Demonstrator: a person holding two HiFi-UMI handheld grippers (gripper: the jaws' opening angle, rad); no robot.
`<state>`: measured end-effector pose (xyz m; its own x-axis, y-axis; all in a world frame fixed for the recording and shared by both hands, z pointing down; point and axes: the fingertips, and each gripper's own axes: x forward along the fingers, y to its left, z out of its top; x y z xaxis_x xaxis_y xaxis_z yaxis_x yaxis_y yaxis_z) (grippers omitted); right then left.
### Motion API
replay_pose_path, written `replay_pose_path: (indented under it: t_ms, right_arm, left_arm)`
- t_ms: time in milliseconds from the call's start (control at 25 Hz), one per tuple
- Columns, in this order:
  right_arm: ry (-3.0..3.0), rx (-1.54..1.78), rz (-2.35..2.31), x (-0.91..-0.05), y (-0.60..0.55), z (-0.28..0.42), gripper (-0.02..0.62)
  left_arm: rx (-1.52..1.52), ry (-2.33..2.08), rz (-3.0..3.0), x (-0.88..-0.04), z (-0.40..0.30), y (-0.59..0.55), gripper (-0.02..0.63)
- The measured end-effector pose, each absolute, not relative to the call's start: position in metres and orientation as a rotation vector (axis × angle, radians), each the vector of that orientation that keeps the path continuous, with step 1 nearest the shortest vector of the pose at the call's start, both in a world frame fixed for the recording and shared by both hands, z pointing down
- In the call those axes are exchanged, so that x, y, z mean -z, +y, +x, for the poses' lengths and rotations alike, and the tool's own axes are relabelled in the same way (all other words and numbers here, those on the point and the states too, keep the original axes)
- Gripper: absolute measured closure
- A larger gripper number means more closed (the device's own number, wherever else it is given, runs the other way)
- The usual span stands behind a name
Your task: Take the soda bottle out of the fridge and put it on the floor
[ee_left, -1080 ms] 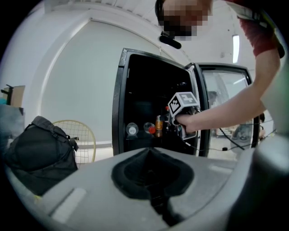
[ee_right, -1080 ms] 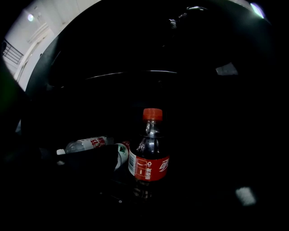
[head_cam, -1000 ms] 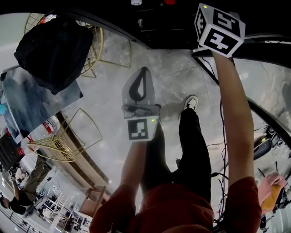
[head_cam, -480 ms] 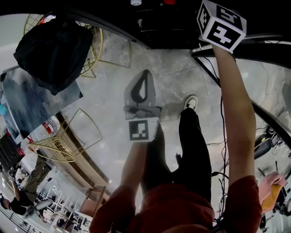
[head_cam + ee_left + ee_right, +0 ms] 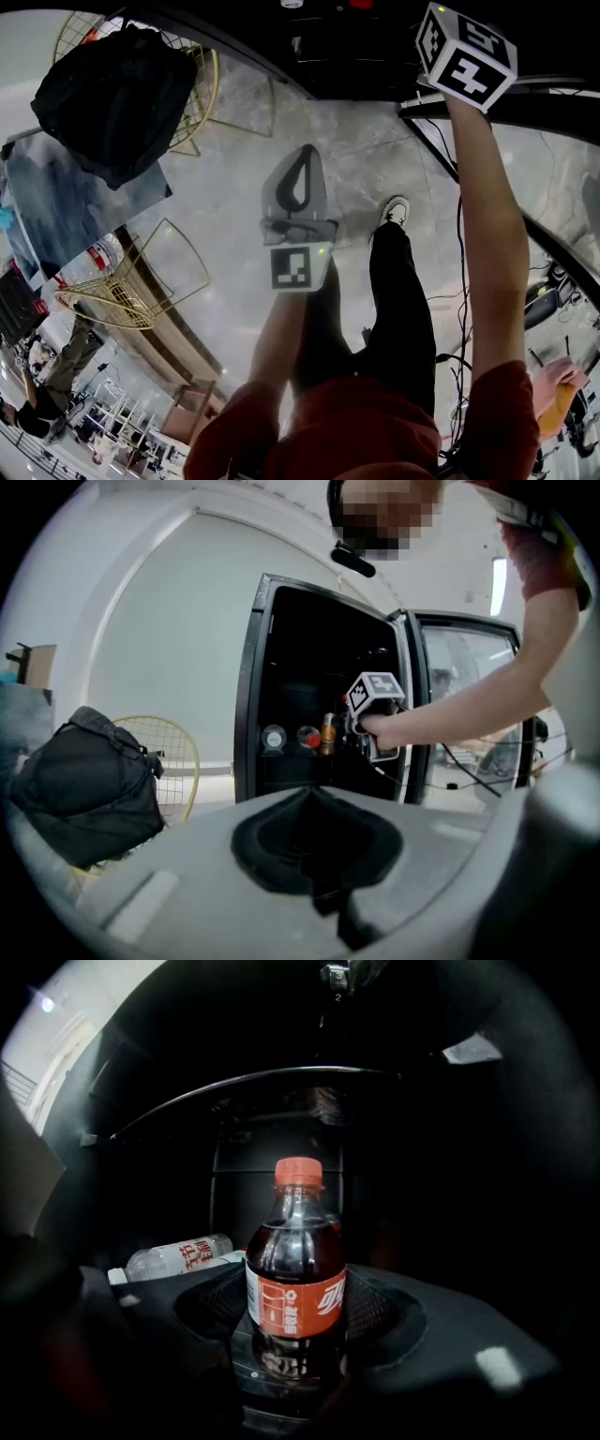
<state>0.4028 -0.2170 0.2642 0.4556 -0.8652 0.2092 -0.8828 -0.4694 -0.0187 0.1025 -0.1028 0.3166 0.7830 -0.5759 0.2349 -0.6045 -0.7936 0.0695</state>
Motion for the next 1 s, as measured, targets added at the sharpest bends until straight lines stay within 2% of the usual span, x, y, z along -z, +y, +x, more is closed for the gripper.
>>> replay_pose_path:
  t_ms: [1000]
  right_arm:
    - [-1.731,-0.255,2.475,-0.262,-0.166,0.340,0.293]
  left_arm:
    - [-0.312,-0.982,2.814,-0.314,0.096,-0.092,0.606]
